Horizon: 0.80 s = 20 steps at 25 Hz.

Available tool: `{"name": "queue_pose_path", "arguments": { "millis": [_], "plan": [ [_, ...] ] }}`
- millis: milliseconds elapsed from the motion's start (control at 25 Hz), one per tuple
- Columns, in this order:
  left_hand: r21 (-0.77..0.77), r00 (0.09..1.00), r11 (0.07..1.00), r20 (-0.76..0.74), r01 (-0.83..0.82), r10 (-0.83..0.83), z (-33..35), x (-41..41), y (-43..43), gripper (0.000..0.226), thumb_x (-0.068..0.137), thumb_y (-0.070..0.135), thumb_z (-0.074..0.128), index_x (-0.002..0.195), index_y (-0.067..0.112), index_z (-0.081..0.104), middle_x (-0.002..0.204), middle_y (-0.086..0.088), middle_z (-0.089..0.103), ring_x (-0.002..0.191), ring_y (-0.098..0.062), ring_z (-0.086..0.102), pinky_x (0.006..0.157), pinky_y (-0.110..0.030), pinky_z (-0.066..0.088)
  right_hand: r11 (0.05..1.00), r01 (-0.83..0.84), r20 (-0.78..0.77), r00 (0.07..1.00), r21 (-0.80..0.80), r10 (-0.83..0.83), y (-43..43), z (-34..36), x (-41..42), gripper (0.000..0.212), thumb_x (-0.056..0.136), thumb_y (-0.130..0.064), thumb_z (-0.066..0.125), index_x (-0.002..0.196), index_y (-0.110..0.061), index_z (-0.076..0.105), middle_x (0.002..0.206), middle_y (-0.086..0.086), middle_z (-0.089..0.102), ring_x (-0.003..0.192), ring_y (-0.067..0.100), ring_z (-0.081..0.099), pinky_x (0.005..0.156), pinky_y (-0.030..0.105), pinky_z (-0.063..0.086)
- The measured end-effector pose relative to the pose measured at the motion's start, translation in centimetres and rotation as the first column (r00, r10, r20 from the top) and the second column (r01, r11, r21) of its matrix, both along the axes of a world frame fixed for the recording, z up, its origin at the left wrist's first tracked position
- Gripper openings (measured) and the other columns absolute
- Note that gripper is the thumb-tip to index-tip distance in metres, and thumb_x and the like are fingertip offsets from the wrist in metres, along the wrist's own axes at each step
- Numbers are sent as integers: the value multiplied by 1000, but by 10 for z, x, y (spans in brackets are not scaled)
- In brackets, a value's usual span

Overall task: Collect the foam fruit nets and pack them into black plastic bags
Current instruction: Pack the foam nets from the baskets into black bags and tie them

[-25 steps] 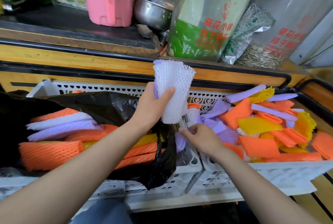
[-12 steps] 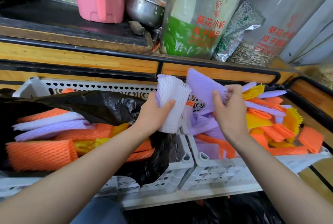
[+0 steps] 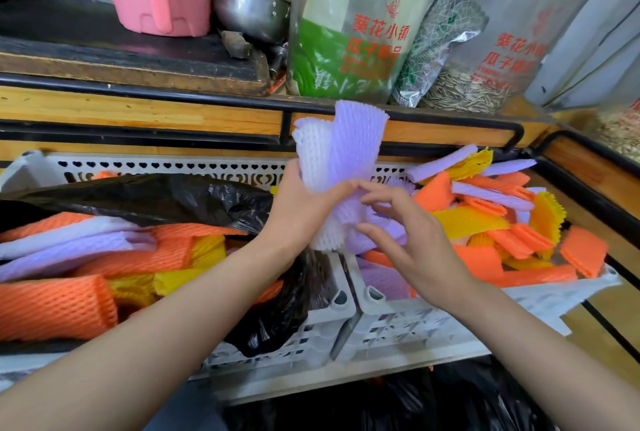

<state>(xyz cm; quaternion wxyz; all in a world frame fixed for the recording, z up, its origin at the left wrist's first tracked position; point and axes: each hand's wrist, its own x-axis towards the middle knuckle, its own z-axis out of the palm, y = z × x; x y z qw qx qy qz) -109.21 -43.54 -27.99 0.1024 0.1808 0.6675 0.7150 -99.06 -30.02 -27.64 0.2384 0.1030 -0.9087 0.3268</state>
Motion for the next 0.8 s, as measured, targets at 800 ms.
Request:
{"name": "queue_pose_path", "arguments": {
  "millis": [800],
  "plan": [
    [-106, 999, 993, 17, -44, 46, -18, -24, -29, 58, 78, 28, 74, 127, 16, 46, 118, 2, 61, 102, -11, 62, 86, -31, 53, 745, 475, 294, 711, 469, -639, 78, -62, -71, 27, 91, -31, 58, 109, -12, 61, 105, 17, 67, 101, 35, 59, 74, 37, 44]
  ]
}}
